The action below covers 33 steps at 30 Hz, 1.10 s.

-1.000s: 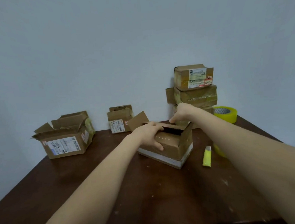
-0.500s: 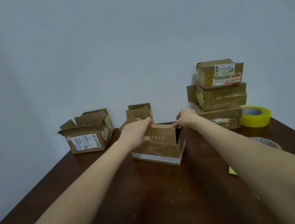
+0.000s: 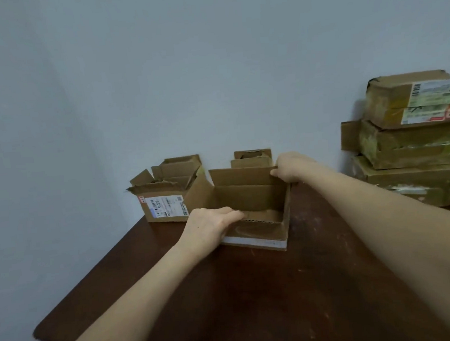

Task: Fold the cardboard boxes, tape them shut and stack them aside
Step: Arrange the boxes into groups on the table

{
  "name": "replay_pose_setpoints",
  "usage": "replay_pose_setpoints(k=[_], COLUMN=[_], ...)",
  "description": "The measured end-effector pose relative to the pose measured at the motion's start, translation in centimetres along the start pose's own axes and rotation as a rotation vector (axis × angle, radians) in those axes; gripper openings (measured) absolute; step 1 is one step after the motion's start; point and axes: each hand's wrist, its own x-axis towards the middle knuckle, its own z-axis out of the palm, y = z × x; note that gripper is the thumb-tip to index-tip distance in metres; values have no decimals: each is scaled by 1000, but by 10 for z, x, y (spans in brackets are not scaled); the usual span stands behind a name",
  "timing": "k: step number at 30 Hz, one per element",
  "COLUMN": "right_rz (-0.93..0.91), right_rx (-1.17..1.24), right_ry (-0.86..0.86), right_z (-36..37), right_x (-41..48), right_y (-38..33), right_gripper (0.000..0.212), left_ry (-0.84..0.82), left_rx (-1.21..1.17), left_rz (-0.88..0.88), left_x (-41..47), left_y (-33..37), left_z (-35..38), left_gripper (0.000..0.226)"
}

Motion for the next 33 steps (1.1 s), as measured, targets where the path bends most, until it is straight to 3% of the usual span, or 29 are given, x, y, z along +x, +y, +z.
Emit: replay_pose_setpoints(k=[7,10,12,16,20,22,25,28,33], right_rz=[62,123,172,256,290,296,311,285,212], right_rx=[100,253,461,936,1190,1230,1226,1246,1420], right_ry=[-62,-49,-42,-137,-361,-377,-350,-393,-508], right_z=[9,15,18,22,32,37,40,45,62], right_x=[9,6,1,-27,-51,-53,-54,-56,-52], right_y=[18,24,26,34,43,39,13,-24,-97], right_gripper=[40,40,43,57,58,54,26,11,14], left_ry=[158,171,198,211,218,236,235,252,251], left_rx=[16,-46,-46,-148,-212,-196,-103,-46,13], left_rz=[-40,-94,-233,-673,-725,-725,-748,-804,-976], left_x=[-10,-5,-4,-2,-1,-9,-34,-66,-104], left_y=[9,7,5,5,12,16,11,-8,-52], left_z=[14,17,17,12,0,-11,-27,-38,-50], left_gripper=[36,32,27,39,13,9,11,11,17])
